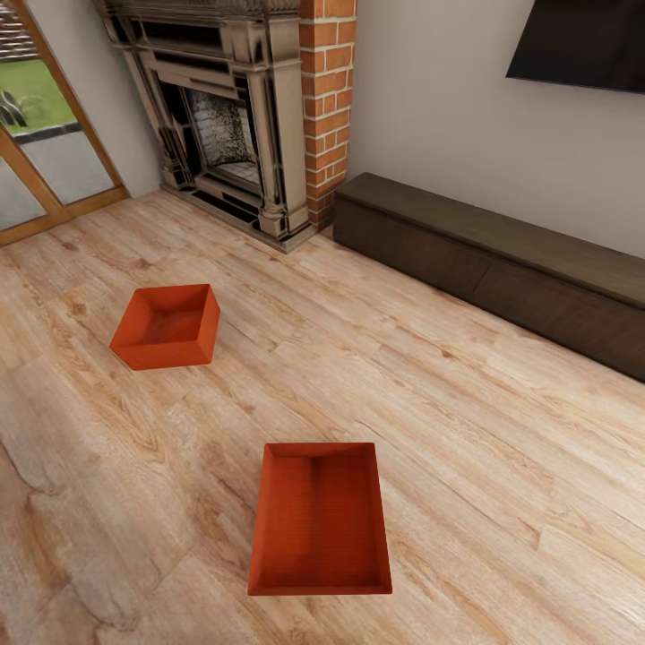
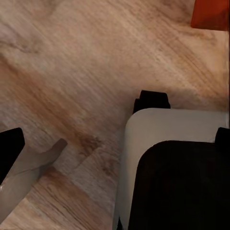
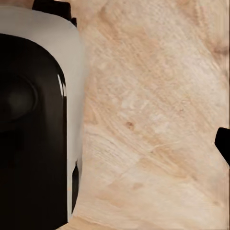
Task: Move the two storage containers from the living room to the garage. In the garage, place one container on the floor and stack the other container on top of it (either order is fine).
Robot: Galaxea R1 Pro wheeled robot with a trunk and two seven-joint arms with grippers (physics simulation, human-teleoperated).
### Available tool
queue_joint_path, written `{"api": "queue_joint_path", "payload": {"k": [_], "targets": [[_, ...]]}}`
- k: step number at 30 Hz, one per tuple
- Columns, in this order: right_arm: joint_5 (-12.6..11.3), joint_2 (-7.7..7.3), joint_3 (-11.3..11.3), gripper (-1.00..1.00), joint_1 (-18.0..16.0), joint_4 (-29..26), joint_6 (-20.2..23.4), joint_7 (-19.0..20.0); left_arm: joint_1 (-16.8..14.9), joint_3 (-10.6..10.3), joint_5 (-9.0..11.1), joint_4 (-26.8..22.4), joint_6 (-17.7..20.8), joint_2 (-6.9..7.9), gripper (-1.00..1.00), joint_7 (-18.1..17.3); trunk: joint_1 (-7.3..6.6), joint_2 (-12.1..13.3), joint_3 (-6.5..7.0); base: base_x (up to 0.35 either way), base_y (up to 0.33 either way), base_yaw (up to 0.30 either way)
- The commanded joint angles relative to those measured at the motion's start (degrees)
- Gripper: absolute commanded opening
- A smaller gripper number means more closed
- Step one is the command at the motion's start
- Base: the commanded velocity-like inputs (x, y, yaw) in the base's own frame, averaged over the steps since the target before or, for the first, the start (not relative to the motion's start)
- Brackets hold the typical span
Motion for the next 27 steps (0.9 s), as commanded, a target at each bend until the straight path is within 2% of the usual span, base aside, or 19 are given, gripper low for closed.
{"api": "queue_joint_path", "payload": {"k": [1, 5, 7, 8, 10, 11, 14, 15, 16, 18, 19, 21, 23, 24, 26, 27], "targets": [[-0.6, -0.49, 0.5, 1.0, -0.5, -0.9, 0.7, -0.3, 0.0, 0.0, 0.6, -1.0, 0.8, -0.01, 1.0, 0.0, 0.0, 0.0, -0.04, 0.0, 0.0, 0.0], [-0.6, -2.23, 0.5, 1.0, -2.5, -5.2, 2.9, -1.0, -0.5, 0.1, 0.6, -4.6, 3.6, -0.04, 1.0, 0.2, 0.0, 0.0, -0.04, 0.0, 0.0, 0.0], [-0.6, -2.86, 0.4, 1.0, -4.2, -8.1, 3.6, -2.1, -1.9, 0.1, 0.6, -6.6, 5.6, -0.11, 1.0, 0.2, 0.0, 0.0, -0.04, 0.0, 0.0, 0.0], [-0.5, -2.99, 0.4, 1.0, -6.6, -11.0, 3.9, -4.3, -4.5, 0.1, 0.7, -7.7, 7.5, -0.51, 1.0, 0.2, 0.0, 0.0, -0.04, 0.0, 0.0, 0.0], [-0.5, -2.78, 0.4, 1.0, -8.7, -12.8, 4.1, -6.1, -6.7, 0.1, 0.7, -8.0, 9.2, -0.94, 1.0, 0.1, 0.0, 0.0, -0.04, 0.0, 0.0, 0.0], [-0.4, -2.41, 0.4, 1.0, -12.8, -15.0, 5.0, -8.1, -11.1, 0.1, 0.8, -8.0, 11.9, -1.97, 1.0, 0.1, 0.0, 0.0, -0.04, 0.0, 0.0, 0.0], [-0.4, -1.95, 0.4, 1.0, -15.2, -15.8, 6.8, -8.9, -14.0, 0.1, 0.8, -7.7, 12.5, -2.61, 1.0, 0.2, 0.0, 0.0, -0.04, 0.0, 0.0, 0.0], [-0.4, -1.22, 0.4, 1.0, -16.1, -15.9, 7.2, -9.0, -15.0, 0.1, 0.9, -7.6, 12.6, -2.82, 1.0, 0.3, 0.0, 0.0, -0.04, 0.0, 0.0, 0.0], [-0.3, 1.35, 0.4, 1.0, -18.6, -16.0, 7.9, -10.2, -17.4, 0.1, 0.9, -7.4, 12.7, -3.12, 1.0, 0.3, 0.0, 0.0, -0.04, 0.0, 0.0, 0.0], [-0.3, 2.74, 0.4, 1.0, -20.2, -16.1, 8.0, -11.9, -18.5, 0.1, 0.9, -7.4, 12.8, -3.2, 1.0, 0.3, 0.0, 0.0, -0.04, 0.0, 0.0, 0.0], [-0.2, 4.03, 0.4, 1.0, -21.4, -16.1, 8.2, -13.2, -19.3, 0.1, 0.9, -7.3, 12.8, -3.24, 1.0, 0.4, 0.0, 0.0, -0.04, 0.0, 0.0, 0.0], [-0.2, 4.85, 0.4, 1.0, -21.9, -16.0, 8.2, -13.7, -19.7, 0.1, 0.9, -7.3, 12.8, -3.28, 1.0, 0.4, 0.0, 0.0, -0.04, 0.0, 0.0, 0.0], [-0.2, 7.03, 0.5, 1.0, -22.6, -15.9, 8.1, -14.4, -20.2, 0.1, 0.9, -7.0, 12.9, -3.69, 1.0, 0.4, 0.0, 0.0, -0.04, 0.0, 0.0, 0.0], [-0.2, 7.54, 0.5, 1.0, -22.6, -15.8, 8.0, -14.4, -20.3, 0.1, 0.9, -7.0, 12.9, -3.95, 1.0, 0.4, 0.0, 0.0, -0.04, 0.0, 0.0, 0.0], [0.1, 9.18, 0.5, 1.0, -22.8, -15.6, 8.0, -14.6, -20.9, 0.0, 0.9, -6.6, 12.9, -4.84, 1.0, 0.4, 0.0, 0.0, -0.04, 0.0, 0.0, 0.0], [1.1, 10.67, 0.5, 1.0, -22.8, -15.3, 7.8, -14.7, -22.0, 0.0, 0.9, -5.5, 12.8, -5.78, 1.0, 0.4, 0.0, 0.0, -0.04, 0.0, 0.0, 0.0]]}}
